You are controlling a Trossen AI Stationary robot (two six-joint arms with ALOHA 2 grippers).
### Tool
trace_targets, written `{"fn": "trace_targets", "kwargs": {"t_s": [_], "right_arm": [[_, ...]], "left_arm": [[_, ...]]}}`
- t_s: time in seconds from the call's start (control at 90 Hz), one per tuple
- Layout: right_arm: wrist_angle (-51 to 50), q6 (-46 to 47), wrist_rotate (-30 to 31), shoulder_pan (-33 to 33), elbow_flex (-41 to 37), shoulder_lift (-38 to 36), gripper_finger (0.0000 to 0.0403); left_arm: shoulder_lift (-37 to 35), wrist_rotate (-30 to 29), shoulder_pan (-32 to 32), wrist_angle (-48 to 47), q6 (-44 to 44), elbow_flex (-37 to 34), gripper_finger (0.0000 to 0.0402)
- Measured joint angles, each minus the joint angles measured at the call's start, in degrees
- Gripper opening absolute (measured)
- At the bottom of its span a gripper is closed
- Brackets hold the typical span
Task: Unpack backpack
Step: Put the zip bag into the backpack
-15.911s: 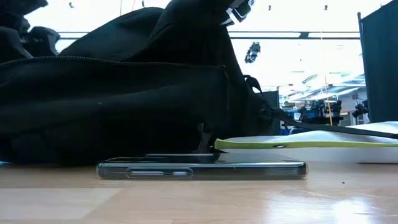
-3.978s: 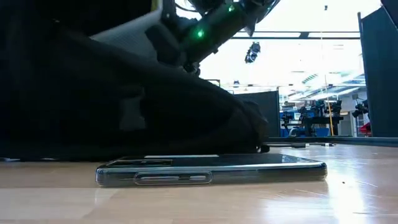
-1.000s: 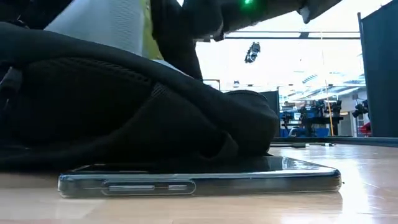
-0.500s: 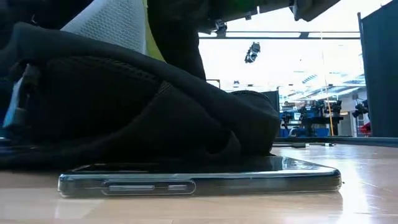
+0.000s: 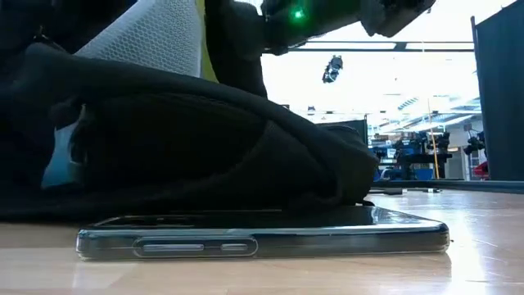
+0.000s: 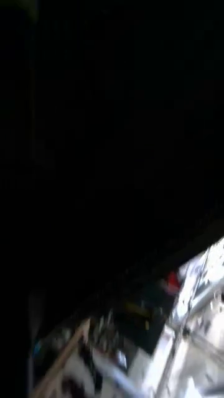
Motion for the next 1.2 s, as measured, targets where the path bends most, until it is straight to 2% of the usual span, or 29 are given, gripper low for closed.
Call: {"fn": "trace_targets", "kwargs": {"t_s": [0.067,0.289,0.389,0.478,0.578,0.667,0.778,0.878,1.078,1.2], "right_arm": [[-0.44,-3.43,3.12,0.49,0.0,-0.15,0.0013],[-2.09,-13.78,16.17,3.15,0.0,-1.39,0.0002],[-3.91,-16.89,19.94,4.9,0.0,-2.32,0.0001],[-8.04,-16.26,21.27,6.7,-0.02,-4.18,0.0],[-17.01,-10.53,21.1,8.14,-0.02,-7.42,0.0],[-27.85,-1.5,17.47,8.32,-0.02,-10.99,0.0],[-41.68,11.8,8.61,6.74,-0.02,-15.48,0.0],[-52.09,19.81,1.45,4.96,-0.02,-18.0,0.0],[-62.71,26.44,-13.45,2.42,0.0,-19.18,0.0],[-65.81,27.64,-17.4,2.06,0.0,-19.17,0.0]], "left_arm": [[-0.02,0.29,-0.03,-1.06,-0.15,0.0,0.0],[-0.04,0.34,-0.16,-4.8,-0.13,0.04,0.0],[-0.04,0.46,-0.19,-6.17,-0.33,0.04,0.0],[-0.06,1.39,-0.21,-6.5,-0.86,0.09,0.0],[-0.07,2.44,-0.21,-6.65,-1.0,0.09,0.0],[-0.07,3.12,-0.21,-7.47,-1.07,0.11,0.0],[-0.07,3.35,-0.21,-9.32,-1.11,0.11,0.0],[-0.07,3.36,-0.21,-11.21,-1.24,0.11,0.0],[-0.07,4.42,-0.21,-12.51,-1.39,0.11,0.0],[-0.07,5.78,-0.21,-12.55,-1.39,0.11,0.0]]}}
